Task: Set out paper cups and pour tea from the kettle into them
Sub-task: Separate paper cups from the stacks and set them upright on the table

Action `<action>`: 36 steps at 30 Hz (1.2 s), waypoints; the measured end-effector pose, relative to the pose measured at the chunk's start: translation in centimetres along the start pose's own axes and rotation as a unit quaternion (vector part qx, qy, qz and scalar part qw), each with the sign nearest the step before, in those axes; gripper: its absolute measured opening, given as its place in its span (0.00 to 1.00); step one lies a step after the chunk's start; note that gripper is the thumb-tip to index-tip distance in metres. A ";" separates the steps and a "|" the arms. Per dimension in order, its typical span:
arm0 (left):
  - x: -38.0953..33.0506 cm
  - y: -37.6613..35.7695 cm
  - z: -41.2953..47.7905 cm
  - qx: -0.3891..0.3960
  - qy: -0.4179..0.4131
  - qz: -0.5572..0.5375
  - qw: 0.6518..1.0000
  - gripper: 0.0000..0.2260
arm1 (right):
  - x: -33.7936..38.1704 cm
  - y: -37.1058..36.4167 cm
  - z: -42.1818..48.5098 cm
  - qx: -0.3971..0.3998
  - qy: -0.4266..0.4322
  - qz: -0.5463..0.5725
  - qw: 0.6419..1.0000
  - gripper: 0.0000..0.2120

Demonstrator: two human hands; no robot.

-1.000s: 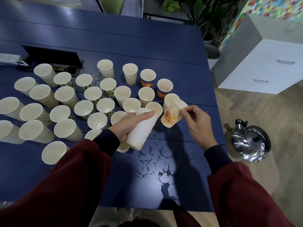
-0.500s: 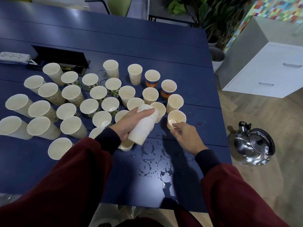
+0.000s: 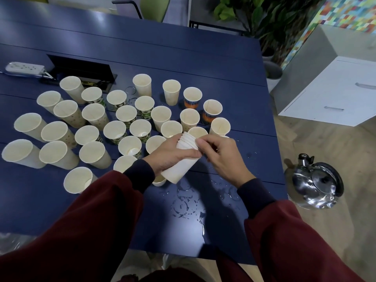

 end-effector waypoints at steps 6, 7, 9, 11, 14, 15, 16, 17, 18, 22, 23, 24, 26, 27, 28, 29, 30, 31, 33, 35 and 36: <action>0.2 0.3 -0.8 -0.016 -0.002 0.017 1.000 0.19 | 0.4 -0.6 -0.2 0.009 -0.016 0.031 0.999 0.15; 0.0 0.4 -1.0 -0.027 -0.005 0.027 0.999 0.19 | 0.5 -0.5 -0.1 0.005 -0.016 0.027 0.999 0.16; -0.6 1.0 -1.3 -0.047 -0.015 0.046 0.998 0.19 | 1.0 -0.6 0.2 -0.008 -0.008 0.015 1.000 0.16; -1.1 1.7 -1.7 -0.051 -0.024 0.068 0.996 0.19 | 1.5 -0.9 0.4 -0.019 0.003 0.005 1.000 0.17; -1.5 2.3 -2.3 -0.039 -0.041 0.106 0.993 0.18 | 2.2 -1.2 0.2 -0.027 0.023 -0.029 0.999 0.17; -1.4 2.4 -2.4 -0.036 -0.042 0.114 0.992 0.18 | 2.3 -1.3 0.1 -0.030 0.024 -0.039 0.999 0.17; -1.2 2.4 -2.6 -0.034 -0.042 0.121 0.991 0.18 | 2.3 -1.4 -0.2 -0.032 0.022 -0.045 0.998 0.17; -0.9 2.4 -2.8 -0.033 -0.043 0.129 0.990 0.18 | 2.3 -1.6 -0.6 -0.035 0.018 -0.048 0.998 0.17; -0.7 2.5 -2.9 -0.033 -0.045 0.139 0.989 0.18 | 2.5 -1.9 -1.0 -0.039 0.015 -0.049 0.998 0.17; -0.7 2.7 -3.3 -0.031 -0.063 0.139 0.988 0.19 | 4.6 -2.5 -1.4 -0.064 0.029 -0.092 0.993 0.18; -0.9 2.8 -3.5 -0.034 -0.071 0.132 0.988 0.20 | 5.4 -2.5 -1.3 -0.074 0.041 -0.110 0.990 0.18; -1.1 2.9 -3.7 -0.040 -0.081 0.129 0.988 0.19 | 6.2 -2.6 -1.2 -0.084 0.051 -0.125 0.987 0.17; -1.3 3.1 -4.1 -0.055 -0.102 0.132 0.984 0.16 | 7.2 -2.7 -1.2 -0.098 0.066 -0.143 0.983 0.16; -1.3 3.2 -4.2 -0.058 -0.109 0.141 0.982 0.15 | 7.5 -2.8 -1.4 -0.105 0.069 -0.144 0.981 0.15; -1.2 3.3 -4.4 -0.059 -0.114 0.155 0.980 0.16 | 7.6 -2.9 -1.6 -0.113 0.068 -0.140 0.981 0.15; -1.1 3.3 -4.6 -0.060 -0.118 0.176 0.976 0.17 | 7.6 -3.0 -1.9 -0.124 0.063 -0.135 0.981 0.15; -0.7 3.5 -4.7 -0.063 -0.121 0.197 0.971 0.18 | 7.5 -3.1 -2.3 -0.140 0.055 -0.131 0.980 0.15; -0.2 3.6 -4.9 -0.066 -0.119 0.215 0.967 0.20 | 7.2 -3.2 -2.7 -0.161 0.044 -0.127 0.978 0.15; 1.2 4.0 -5.4 -0.077 -0.109 0.217 0.967 0.24 | 6.7 -2.8 -3.9 -0.219 0.015 -0.114 0.969 0.15; 2.3 4.7 -5.7 -0.100 -0.099 0.179 0.974 0.24 | 5.9 -1.7 -5.1 -0.280 -0.020 -0.079 0.956 0.14; 2.6 5.1 -5.9 -0.113 -0.093 0.156 0.977 0.24 | 5.6 -1.1 -5.6 -0.300 -0.034 -0.065 0.951 0.13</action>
Point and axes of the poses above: each hand's wrist, its own z-axis towards the middle knuckle, its own y-axis out of the back of the hand, x = y × z, the point moved 6 cm from there along z, towards the middle knuckle, and after that the axes turned 5 degrees about y, right-handed, at the moved point
